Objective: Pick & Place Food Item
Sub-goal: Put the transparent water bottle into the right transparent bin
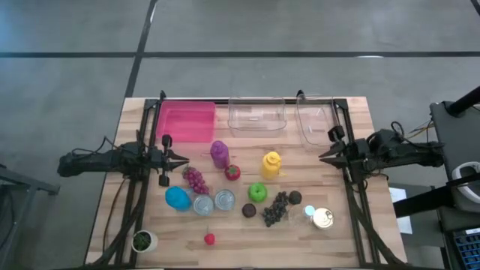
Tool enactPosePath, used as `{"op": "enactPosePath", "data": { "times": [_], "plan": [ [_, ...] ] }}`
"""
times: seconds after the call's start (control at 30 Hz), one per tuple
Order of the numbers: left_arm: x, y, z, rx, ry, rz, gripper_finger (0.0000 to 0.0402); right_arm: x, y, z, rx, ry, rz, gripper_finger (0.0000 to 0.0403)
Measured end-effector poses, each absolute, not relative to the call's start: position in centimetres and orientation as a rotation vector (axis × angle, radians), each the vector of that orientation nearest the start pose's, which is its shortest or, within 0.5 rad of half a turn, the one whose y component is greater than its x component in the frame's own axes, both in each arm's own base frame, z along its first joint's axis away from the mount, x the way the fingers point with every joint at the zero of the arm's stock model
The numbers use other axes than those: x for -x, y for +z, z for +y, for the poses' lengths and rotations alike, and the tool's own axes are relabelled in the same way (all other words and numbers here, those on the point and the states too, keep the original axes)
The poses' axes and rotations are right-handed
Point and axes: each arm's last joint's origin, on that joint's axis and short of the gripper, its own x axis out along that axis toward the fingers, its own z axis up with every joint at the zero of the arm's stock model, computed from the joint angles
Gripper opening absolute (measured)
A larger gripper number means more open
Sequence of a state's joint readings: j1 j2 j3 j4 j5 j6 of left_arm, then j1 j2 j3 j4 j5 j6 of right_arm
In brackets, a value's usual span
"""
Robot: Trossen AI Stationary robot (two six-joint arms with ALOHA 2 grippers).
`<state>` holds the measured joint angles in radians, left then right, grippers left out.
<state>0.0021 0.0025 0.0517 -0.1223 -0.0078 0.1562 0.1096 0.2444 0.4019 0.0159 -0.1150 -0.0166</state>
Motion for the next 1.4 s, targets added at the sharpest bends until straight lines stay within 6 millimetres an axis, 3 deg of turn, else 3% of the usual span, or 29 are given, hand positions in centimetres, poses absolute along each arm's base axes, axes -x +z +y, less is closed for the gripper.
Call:
{"op": "enactPosePath", "data": {
  "times": [0.37, 0.6, 0.77, 1.0, 1.23, 1.4],
  "plan": [
    [-9.4, 16.9, 0.0, -0.156, 0.005, 0.073, 0.0035, -9.1, 33.9, 1.7, 0.052, 0.257, 0.079, 0.0038],
    [-9.4, 16.9, 0.0, -0.156, 0.005, 0.073, 0.0035, -9.1, 35.3, 2.0, -0.017, 0.321, 0.299, 0.0038],
    [-9.4, 16.9, 0.0, -0.156, 0.005, 0.074, 0.0035, -8.7, 36.2, 2.2, -0.035, 0.351, 0.367, 0.0038],
    [-9.4, 16.9, 0.0, -0.156, 0.005, 0.073, 0.0035, -8.4, 36.2, 2.6, -0.035, 0.399, 0.413, 0.0038],
    [-9.4, 16.9, 0.0, -0.156, 0.005, 0.073, 0.0035, -9.0, 34.3, 3.3, -0.068, 0.436, 0.498, 0.0038],
    [-9.4, 16.9, 0.0, -0.156, 0.005, 0.074, 0.0035, -9.0, 34.0, 3.7, -0.056, 0.474, 0.512, 0.0038]
  ]
}}
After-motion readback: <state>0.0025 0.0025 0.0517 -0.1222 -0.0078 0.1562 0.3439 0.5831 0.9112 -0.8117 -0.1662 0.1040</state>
